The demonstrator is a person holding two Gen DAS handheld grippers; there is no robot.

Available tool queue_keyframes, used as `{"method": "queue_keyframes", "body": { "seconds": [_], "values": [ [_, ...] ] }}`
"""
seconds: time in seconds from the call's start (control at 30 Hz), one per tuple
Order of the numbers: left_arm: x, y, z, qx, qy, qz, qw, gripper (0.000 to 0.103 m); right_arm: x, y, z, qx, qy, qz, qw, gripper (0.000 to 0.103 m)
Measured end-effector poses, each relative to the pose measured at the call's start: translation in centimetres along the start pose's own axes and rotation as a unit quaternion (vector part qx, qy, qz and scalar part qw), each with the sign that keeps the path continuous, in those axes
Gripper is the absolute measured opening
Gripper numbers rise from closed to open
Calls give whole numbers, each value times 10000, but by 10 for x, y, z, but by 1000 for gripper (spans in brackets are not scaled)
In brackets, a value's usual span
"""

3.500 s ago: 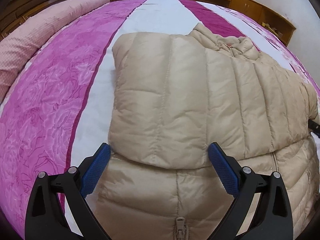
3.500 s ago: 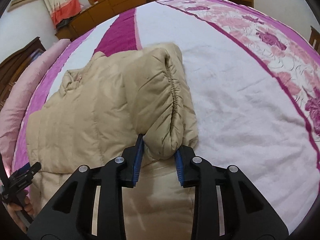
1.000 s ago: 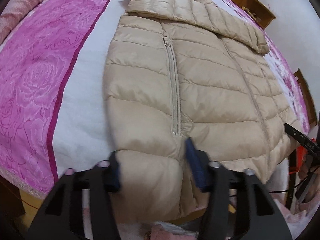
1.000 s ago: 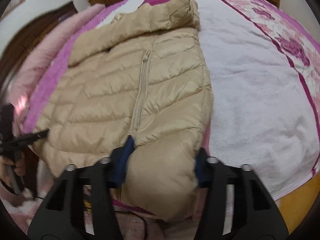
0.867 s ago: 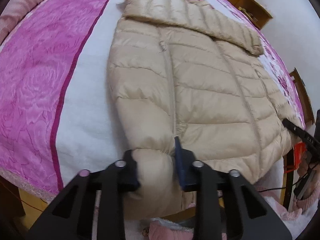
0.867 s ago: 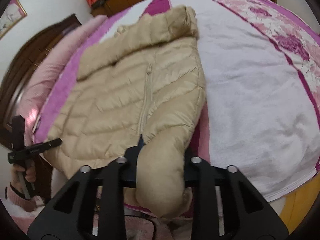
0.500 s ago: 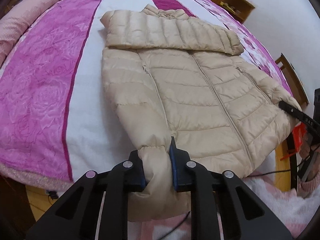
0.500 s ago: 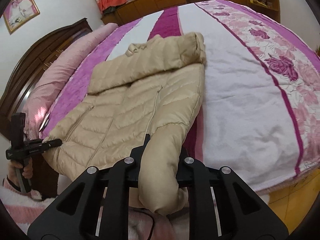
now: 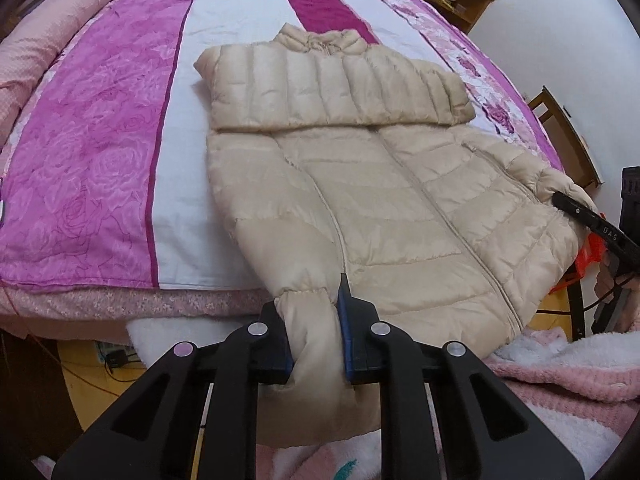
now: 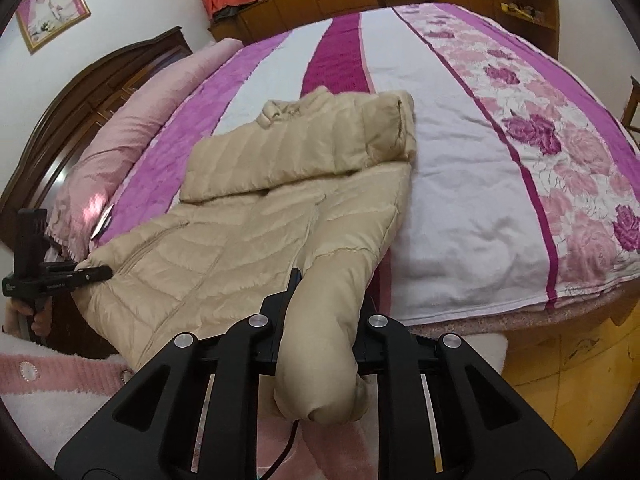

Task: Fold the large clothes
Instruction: 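Grasp the hem with the left tool while the right tool grasps the hem beside it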

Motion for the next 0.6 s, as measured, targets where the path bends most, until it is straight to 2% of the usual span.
{"method": "queue_keyframes", "body": {
  "seconds": [0.17,0.27,0.43,0.6],
  "values": [
    [-3,-22,2,9,-39,-271,9996,16,5,-20,-3,295,-177,-308,9989,17],
    [-6,-41,-4,201,-82,-465,9987,16,6,-36,-8,406,-226,-455,9979,17],
    [-13,-90,-7,463,-192,-994,9938,16,7,-75,-1,303,-255,-898,9952,17],
    [-14,-140,5,376,-298,-1476,9879,16,21,-122,3,182,-146,-1254,9918,17]
  ]
}}
Point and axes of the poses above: each gripper's, at about its wrist camera, not at the fingertips, and x roughly the way its jaws point, z to its left, y to its underside, the point moved 7 cm from there along x, roughly the way its jaws point, and after that the axes turned 13 degrees about y, right-handed, at the moved point
